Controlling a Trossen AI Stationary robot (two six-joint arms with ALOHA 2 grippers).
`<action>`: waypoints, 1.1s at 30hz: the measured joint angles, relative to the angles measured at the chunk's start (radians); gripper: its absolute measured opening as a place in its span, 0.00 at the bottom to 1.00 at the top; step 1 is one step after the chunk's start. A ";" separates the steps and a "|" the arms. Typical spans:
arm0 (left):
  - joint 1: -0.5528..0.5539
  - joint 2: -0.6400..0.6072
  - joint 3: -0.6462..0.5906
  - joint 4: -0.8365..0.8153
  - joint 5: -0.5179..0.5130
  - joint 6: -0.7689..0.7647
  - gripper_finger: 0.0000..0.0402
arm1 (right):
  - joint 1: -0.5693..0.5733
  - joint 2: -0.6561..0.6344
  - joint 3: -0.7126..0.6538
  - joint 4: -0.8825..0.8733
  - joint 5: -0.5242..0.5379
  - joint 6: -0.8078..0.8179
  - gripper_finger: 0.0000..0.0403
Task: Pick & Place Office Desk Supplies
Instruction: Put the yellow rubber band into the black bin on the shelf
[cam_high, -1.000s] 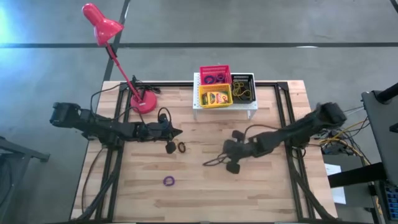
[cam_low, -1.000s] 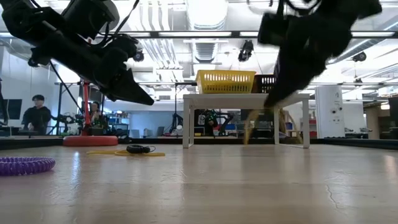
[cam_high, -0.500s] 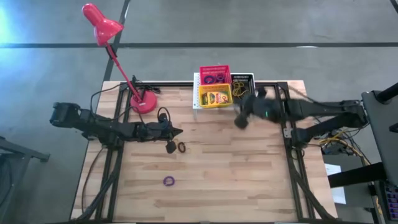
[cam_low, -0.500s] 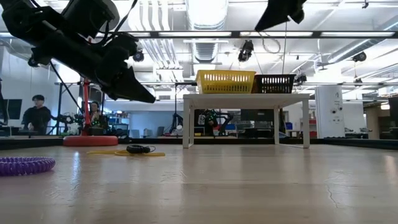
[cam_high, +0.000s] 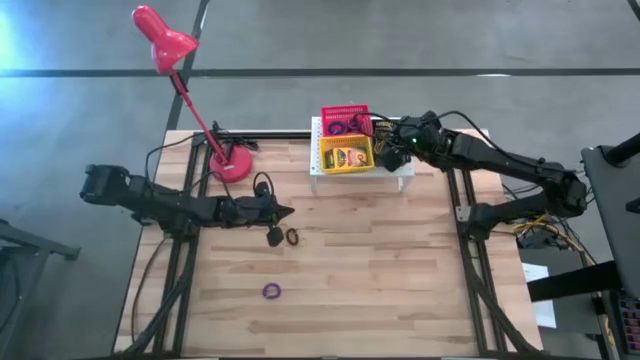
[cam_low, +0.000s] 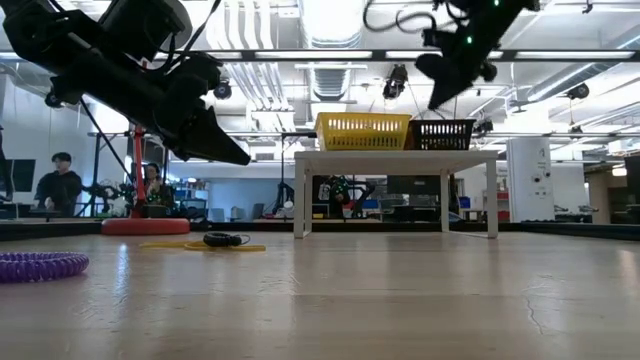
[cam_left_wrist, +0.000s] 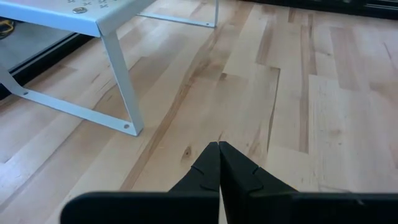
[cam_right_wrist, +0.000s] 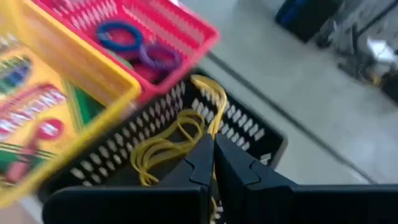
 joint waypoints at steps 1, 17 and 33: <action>0.000 0.000 0.000 0.000 0.000 0.000 0.00 | -0.010 0.000 -0.013 -0.002 -0.010 0.015 0.02; 0.000 0.000 0.000 0.017 0.000 -0.004 0.00 | -0.036 -0.005 -0.052 0.202 -0.077 -0.068 0.33; 0.000 0.000 0.000 0.039 0.000 -0.008 0.00 | -0.081 -0.005 0.243 -0.715 -0.112 0.326 0.31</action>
